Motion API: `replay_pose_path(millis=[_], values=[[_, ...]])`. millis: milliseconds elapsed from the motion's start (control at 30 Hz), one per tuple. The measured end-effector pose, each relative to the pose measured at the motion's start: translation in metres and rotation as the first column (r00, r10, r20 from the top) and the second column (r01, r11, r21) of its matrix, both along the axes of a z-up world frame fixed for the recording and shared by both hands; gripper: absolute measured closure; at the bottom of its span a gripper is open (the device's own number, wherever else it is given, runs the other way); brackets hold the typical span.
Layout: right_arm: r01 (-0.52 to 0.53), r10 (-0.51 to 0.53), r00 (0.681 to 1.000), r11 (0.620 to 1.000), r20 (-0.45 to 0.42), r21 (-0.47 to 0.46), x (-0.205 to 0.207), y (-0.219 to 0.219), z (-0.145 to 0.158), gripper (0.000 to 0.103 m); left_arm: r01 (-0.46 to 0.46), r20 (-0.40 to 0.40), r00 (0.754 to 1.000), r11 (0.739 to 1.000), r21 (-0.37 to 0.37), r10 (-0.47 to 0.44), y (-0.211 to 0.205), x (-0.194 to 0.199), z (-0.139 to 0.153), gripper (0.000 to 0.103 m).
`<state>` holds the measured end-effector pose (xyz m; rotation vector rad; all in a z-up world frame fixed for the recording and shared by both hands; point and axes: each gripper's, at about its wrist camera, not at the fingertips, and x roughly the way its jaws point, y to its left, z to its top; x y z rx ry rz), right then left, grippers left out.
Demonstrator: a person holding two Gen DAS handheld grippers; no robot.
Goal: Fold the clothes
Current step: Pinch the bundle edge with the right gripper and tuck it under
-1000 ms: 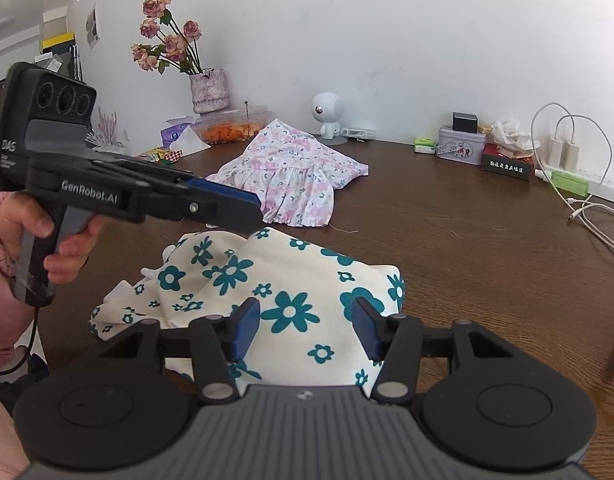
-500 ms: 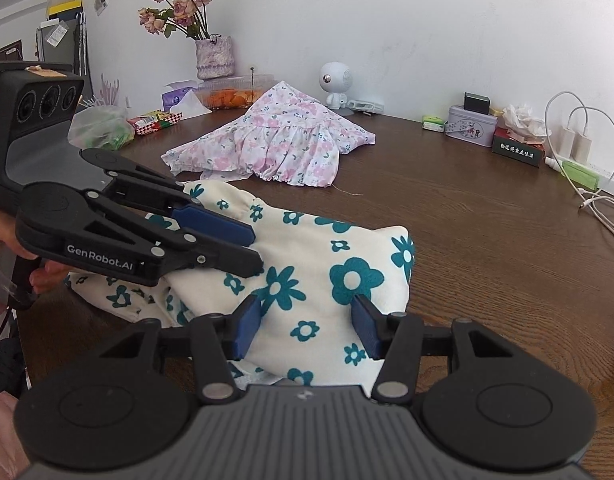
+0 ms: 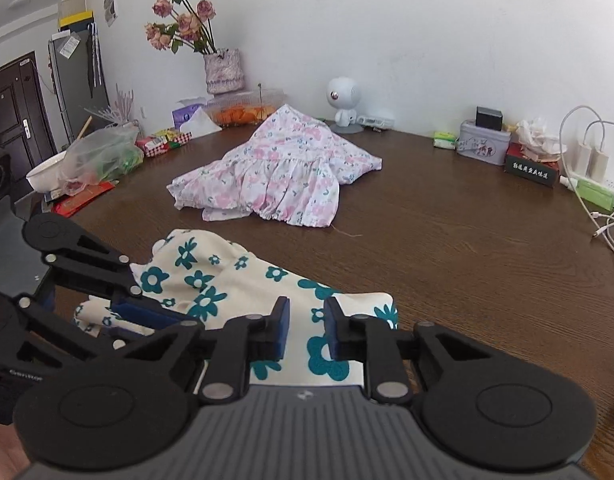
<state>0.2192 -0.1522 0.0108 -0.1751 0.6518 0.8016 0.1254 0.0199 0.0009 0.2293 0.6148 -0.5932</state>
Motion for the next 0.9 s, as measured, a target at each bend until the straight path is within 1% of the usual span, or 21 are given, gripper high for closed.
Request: replay_pose_path(millis=[133,200,300,367,400,433,467,533,567,633,800,900], values=[[0.013,-0.013,0.999,1.000,-0.037,-0.024,0.008,0.008,-0.019,0.087,-0.012,-0.006,1.000,1.000,-0.014,0.012,0.003,-0.001,-0.009,0.089],[0.024,-0.025,0.999,1.000,-0.046,-0.011,0.010,0.007,-0.027,0.087,-0.014,-0.010,1.000,1.000,-0.022,0.014,0.003,0.000,-0.012,0.089],[0.028,-0.027,0.998,0.999,-0.050,0.015,0.009,0.005,-0.025,0.086,-0.017,-0.022,1.000,0.998,-0.054,0.016,0.008,0.002,-0.008,0.088],[0.027,-0.024,0.999,0.998,-0.040,0.061,0.004,-0.002,-0.016,0.083,-0.022,-0.028,0.999,0.993,-0.120,0.018,0.016,0.006,0.006,0.085],[0.032,-0.028,0.999,0.995,-0.037,0.098,-0.001,-0.009,-0.010,0.083,-0.025,-0.028,0.999,0.987,-0.159,0.021,0.021,0.008,0.013,0.078],[0.035,-0.032,0.999,0.992,-0.028,0.119,-0.007,-0.013,-0.005,0.083,-0.030,-0.017,0.999,0.981,-0.192,0.027,0.026,0.012,0.021,0.073],[0.036,-0.034,0.999,0.992,-0.012,0.124,-0.014,-0.017,0.000,0.082,-0.036,-0.008,0.999,0.978,-0.206,0.035,0.028,0.016,0.027,0.072],[0.036,-0.038,0.999,0.991,0.014,0.128,-0.029,-0.022,0.007,0.082,-0.067,-0.009,0.998,0.980,-0.185,0.066,0.027,0.032,0.033,0.075],[0.036,-0.039,0.999,0.992,0.020,0.119,-0.035,-0.023,0.007,0.082,-0.069,-0.016,0.998,0.982,-0.174,0.067,0.026,0.040,0.032,0.076],[0.049,-0.050,0.999,0.994,0.014,0.094,-0.042,-0.023,0.001,0.082,-0.066,-0.046,0.997,0.986,-0.154,0.060,0.021,0.054,0.026,0.087],[0.077,-0.076,0.997,0.996,-0.017,0.055,-0.052,-0.024,-0.021,0.082,-0.105,-0.106,0.990,0.987,-0.124,0.092,0.017,0.066,0.002,0.089],[0.077,-0.076,0.997,0.996,-0.019,0.042,-0.052,-0.021,-0.029,0.082,-0.124,-0.121,0.987,0.983,-0.136,0.108,0.020,0.068,-0.009,0.089]])
